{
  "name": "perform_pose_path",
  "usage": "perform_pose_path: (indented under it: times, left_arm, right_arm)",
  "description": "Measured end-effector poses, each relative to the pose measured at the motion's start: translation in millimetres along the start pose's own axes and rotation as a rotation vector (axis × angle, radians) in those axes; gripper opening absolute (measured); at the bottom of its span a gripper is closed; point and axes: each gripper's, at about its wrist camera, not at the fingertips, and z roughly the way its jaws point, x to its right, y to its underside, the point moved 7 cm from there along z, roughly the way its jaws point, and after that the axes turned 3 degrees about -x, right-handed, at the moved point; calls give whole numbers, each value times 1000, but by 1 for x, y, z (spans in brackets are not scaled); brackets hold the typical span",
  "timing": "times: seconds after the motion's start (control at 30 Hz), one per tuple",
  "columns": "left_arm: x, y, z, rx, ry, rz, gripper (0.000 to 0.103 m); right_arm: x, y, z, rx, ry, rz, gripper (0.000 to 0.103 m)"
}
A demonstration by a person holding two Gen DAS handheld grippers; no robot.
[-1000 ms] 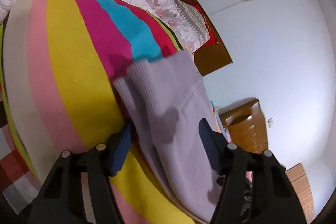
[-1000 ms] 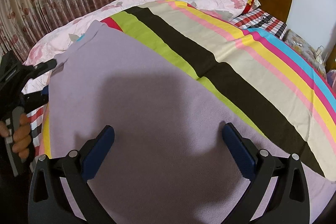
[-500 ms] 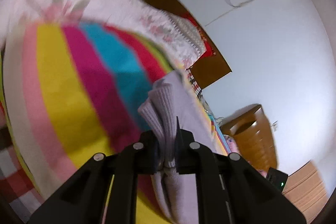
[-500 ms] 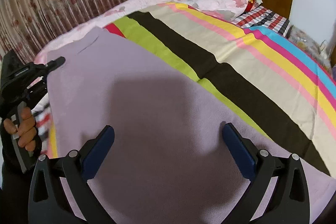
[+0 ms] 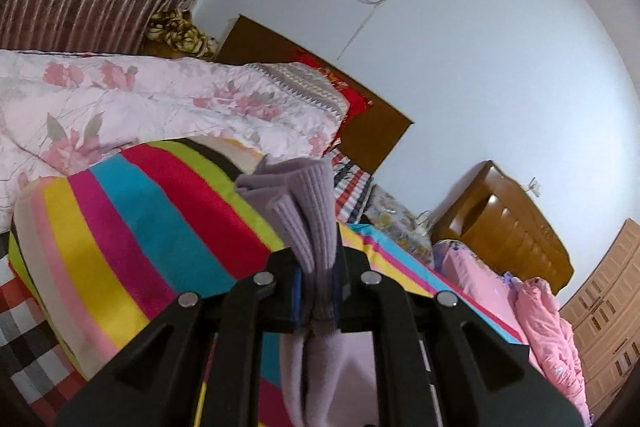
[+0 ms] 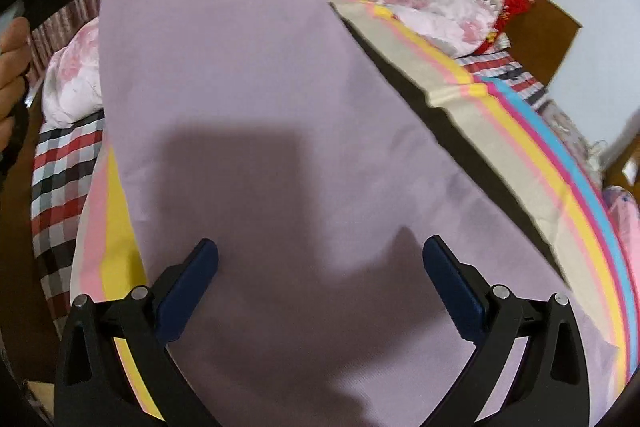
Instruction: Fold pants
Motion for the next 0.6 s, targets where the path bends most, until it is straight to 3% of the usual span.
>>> perform_pose_path:
  times: [0.07, 0.17, 0.23, 0.33, 0.4, 0.53, 0.6]
  left_arm:
    - [22, 0, -8, 11, 28, 39, 10]
    - [58, 0, -14, 13, 76, 101, 10]
    - [92, 1, -15, -1, 106, 156, 10]
    - [147, 9, -15, -25, 135, 271, 10]
    - [185, 22, -17, -39, 161, 358, 10]
    - [271, 91, -11, -108, 247, 550, 11]
    - [307, 157, 4, -207, 286, 656, 11]
  right_arm:
    - [2, 10, 1, -24, -25, 53, 98]
    - [4, 23, 13, -71, -141, 94, 99]
    - [8, 22, 2, -77, -158, 85, 98]
    - [53, 29, -40, 21, -203, 275, 98]
    - [107, 46, -79, 127, -181, 477, 98]
    - [207, 103, -153, 294, -94, 765, 98]
    - [243, 136, -186, 342, -25, 860, 99]
